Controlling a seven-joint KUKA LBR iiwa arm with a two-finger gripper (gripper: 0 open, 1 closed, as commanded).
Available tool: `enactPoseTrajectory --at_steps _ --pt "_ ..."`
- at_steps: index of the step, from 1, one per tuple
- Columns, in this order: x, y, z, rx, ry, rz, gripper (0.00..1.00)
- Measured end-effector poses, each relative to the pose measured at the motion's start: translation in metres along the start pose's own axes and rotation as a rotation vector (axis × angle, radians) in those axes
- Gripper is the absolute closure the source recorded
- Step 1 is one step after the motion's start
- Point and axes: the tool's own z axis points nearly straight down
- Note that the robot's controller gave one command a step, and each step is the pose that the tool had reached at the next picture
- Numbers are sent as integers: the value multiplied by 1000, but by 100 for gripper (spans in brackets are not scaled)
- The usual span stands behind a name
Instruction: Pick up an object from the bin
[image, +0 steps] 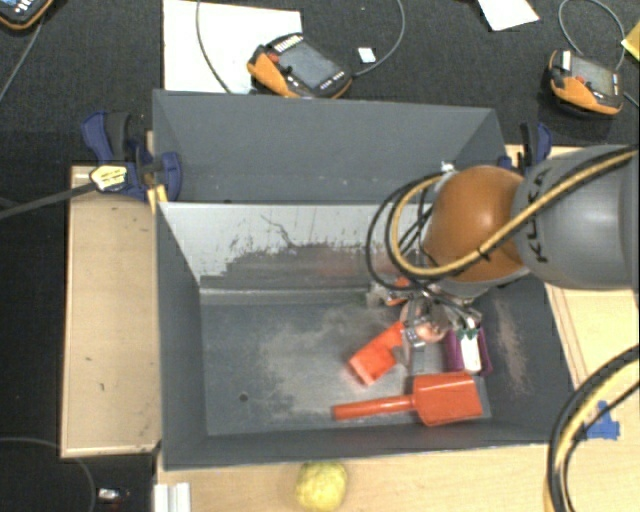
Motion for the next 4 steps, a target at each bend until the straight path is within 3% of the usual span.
enactPoseTrajectory --at_steps 1,4 --pt "-8 22 -1 9 -13 -339 100" --pt "-8 22 -27 8 -17 -331 100"
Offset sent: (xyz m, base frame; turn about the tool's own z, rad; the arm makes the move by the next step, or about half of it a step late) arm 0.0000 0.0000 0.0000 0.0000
